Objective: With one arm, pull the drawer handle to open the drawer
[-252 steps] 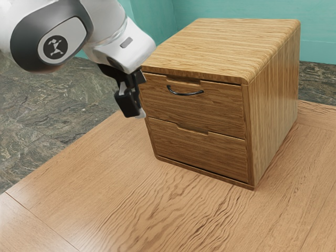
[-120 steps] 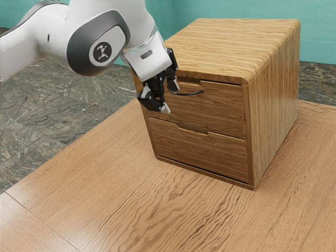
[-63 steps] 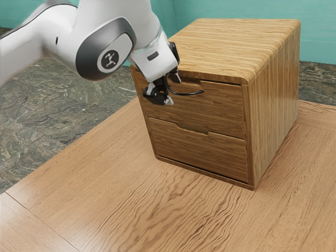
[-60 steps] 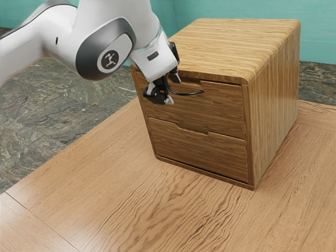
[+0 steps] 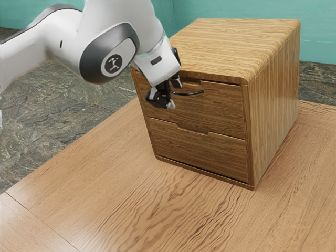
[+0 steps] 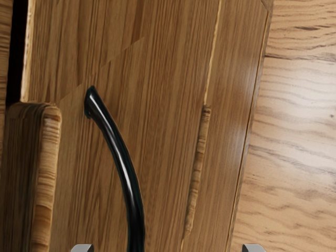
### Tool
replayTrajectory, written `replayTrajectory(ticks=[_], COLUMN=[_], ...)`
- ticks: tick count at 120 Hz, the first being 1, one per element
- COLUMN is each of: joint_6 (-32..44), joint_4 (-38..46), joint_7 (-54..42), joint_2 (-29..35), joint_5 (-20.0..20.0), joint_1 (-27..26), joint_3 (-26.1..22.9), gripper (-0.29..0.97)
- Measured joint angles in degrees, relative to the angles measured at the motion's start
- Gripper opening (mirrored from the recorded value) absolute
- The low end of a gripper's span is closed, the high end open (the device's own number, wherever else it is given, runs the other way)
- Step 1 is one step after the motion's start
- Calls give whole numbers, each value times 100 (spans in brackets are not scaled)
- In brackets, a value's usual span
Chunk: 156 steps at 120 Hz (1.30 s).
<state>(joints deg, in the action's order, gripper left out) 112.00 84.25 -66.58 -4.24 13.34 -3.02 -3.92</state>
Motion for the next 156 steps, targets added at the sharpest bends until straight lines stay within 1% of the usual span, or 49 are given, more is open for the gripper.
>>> replayTrajectory(ticks=[18, 27, 36, 40, 53, 69, 80, 83, 92, 98, 108, 112, 122, 128, 156], joint_6=[64, 82, 76, 74, 69, 47, 87, 87, 93, 96, 98, 97, 93, 99, 97], joint_4=[-6, 3, 29, 61, 103, 163, 262, 276, 426, 520, 638, 726, 949, 1066, 1616], joint_7=[53, 104, 166, 188, 227, 265, 296, 303, 323, 336, 361, 374, 405, 424, 521], joint_2=[-83, -131, -140, -125, -22, 16, 27, 45, 164, 256, 393, 467, 689, 805, 1356], joint_5=[-30, -25, -12, -11, -15, -5, 13, 12, 10, 8, -9, -15, -22, -15, -8], joint_1=[19, 32, 31, 26, 7, -10, -38, -35, -29, 15, 105, 117, 40, 15, -66], joint_3=[-3, -9, -8, -5, -9, -5, 8, 4, -9, -47, -148, -165, -106, -91, -67], gripper=[32, 39, 40, 37, 17, 6, 5, 2, -3, -10, -10, -8, -8, -11, -10])
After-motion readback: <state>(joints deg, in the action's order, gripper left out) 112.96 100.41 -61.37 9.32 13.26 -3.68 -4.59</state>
